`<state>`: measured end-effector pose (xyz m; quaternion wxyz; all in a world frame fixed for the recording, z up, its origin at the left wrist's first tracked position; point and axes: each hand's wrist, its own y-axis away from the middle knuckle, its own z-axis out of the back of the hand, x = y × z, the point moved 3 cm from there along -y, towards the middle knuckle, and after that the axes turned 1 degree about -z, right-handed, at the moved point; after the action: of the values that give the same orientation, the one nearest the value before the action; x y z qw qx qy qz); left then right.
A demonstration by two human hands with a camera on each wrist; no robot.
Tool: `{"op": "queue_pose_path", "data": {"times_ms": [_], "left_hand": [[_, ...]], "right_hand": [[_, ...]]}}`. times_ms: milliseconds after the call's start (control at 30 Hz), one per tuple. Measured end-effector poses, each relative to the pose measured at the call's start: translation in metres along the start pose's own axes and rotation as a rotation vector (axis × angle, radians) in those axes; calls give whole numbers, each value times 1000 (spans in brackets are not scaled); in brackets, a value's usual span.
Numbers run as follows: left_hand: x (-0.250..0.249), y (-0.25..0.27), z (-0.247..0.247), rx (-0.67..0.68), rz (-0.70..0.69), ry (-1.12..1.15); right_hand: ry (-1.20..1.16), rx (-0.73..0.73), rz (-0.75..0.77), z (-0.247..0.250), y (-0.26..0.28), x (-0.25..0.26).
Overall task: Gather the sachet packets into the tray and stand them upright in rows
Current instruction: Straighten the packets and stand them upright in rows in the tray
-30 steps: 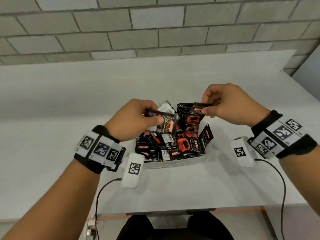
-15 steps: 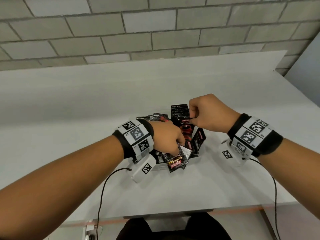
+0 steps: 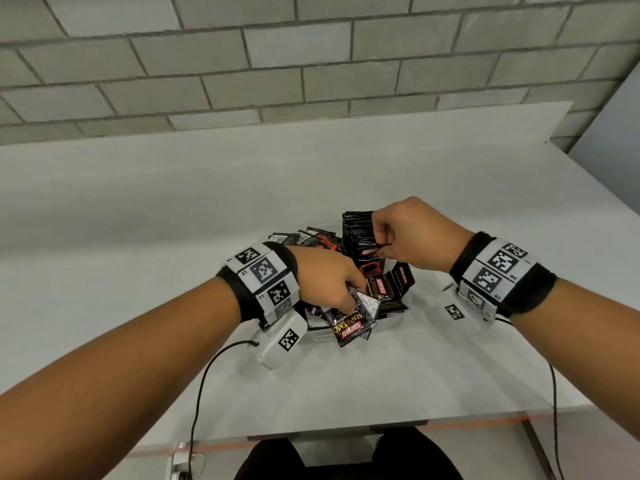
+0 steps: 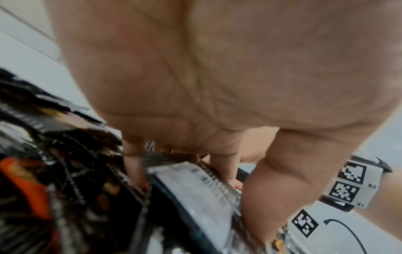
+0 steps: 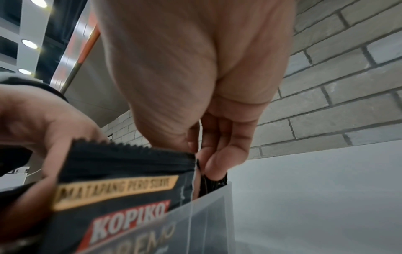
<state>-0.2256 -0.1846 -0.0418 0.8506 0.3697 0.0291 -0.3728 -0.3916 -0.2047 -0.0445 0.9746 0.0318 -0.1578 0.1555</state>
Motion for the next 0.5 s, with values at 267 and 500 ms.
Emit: {"op": "queue_pose_path", "data": {"times_ms": [267,500], "left_hand": [[10,11,2,-204,-57,50],[23,41,14,-499,-122,323]], "right_hand": [[-86,-116,-40,9,-1,-10],[-129,-149,-56,24,8,-6]]}}
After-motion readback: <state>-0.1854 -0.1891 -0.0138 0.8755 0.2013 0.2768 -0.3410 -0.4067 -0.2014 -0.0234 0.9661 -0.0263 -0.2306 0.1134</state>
